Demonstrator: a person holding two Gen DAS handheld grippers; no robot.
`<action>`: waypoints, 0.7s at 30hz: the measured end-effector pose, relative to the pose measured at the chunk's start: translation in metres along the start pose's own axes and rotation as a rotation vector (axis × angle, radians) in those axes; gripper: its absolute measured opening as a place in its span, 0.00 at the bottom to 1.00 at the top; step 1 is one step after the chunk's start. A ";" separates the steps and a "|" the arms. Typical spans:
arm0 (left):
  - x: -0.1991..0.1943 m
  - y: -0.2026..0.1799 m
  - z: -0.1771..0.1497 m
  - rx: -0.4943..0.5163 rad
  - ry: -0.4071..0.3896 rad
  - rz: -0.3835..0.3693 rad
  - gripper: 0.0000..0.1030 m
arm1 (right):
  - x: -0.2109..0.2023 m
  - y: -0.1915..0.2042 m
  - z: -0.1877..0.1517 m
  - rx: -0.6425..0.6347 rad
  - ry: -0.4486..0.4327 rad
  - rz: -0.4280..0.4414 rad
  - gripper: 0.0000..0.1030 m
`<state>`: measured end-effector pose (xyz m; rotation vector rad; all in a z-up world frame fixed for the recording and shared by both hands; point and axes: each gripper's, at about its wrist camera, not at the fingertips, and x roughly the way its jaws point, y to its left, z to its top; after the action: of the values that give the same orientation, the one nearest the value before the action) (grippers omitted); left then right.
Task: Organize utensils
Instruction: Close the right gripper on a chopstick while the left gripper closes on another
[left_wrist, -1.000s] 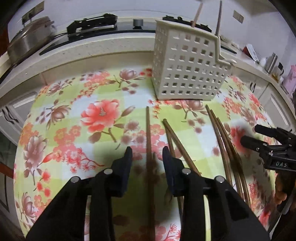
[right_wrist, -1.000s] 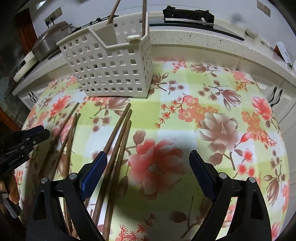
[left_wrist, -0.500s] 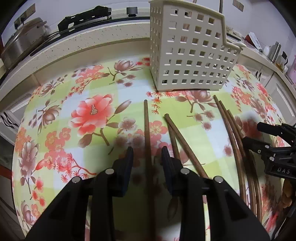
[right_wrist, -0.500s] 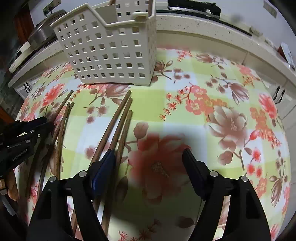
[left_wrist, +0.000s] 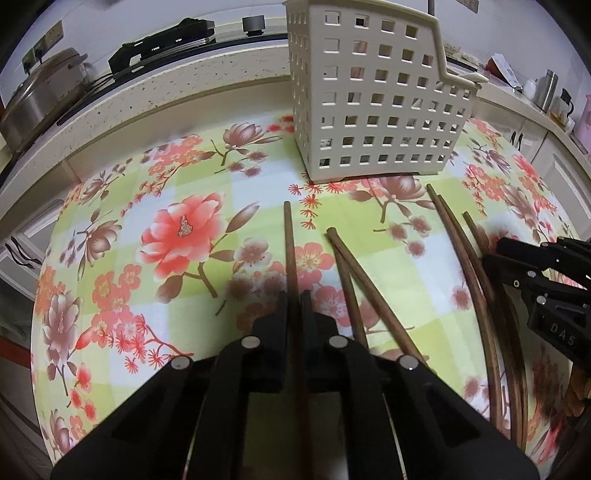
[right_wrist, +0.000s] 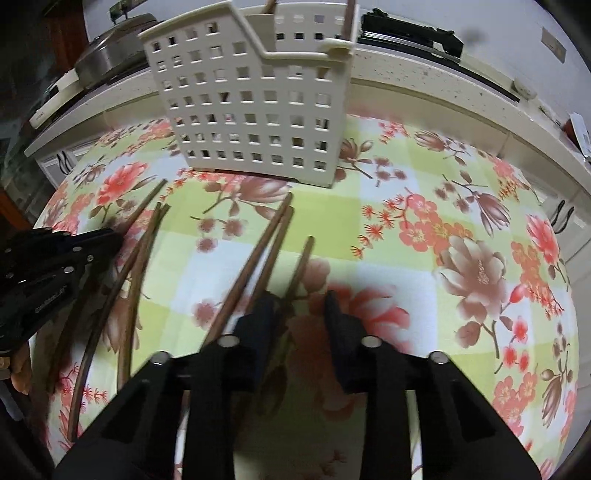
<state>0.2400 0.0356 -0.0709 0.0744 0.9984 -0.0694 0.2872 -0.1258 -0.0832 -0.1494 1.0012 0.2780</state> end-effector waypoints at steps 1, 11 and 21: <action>0.000 0.001 0.000 -0.005 -0.001 -0.005 0.06 | 0.000 0.002 0.000 -0.004 -0.004 0.005 0.16; -0.017 0.005 -0.003 -0.036 -0.048 -0.018 0.06 | -0.006 -0.003 -0.002 0.016 -0.054 0.061 0.09; -0.063 0.014 -0.002 -0.077 -0.163 -0.015 0.06 | -0.047 -0.007 0.006 0.019 -0.135 0.071 0.09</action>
<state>0.2057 0.0511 -0.0179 -0.0090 0.8381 -0.0497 0.2702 -0.1389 -0.0399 -0.0763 0.8756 0.3391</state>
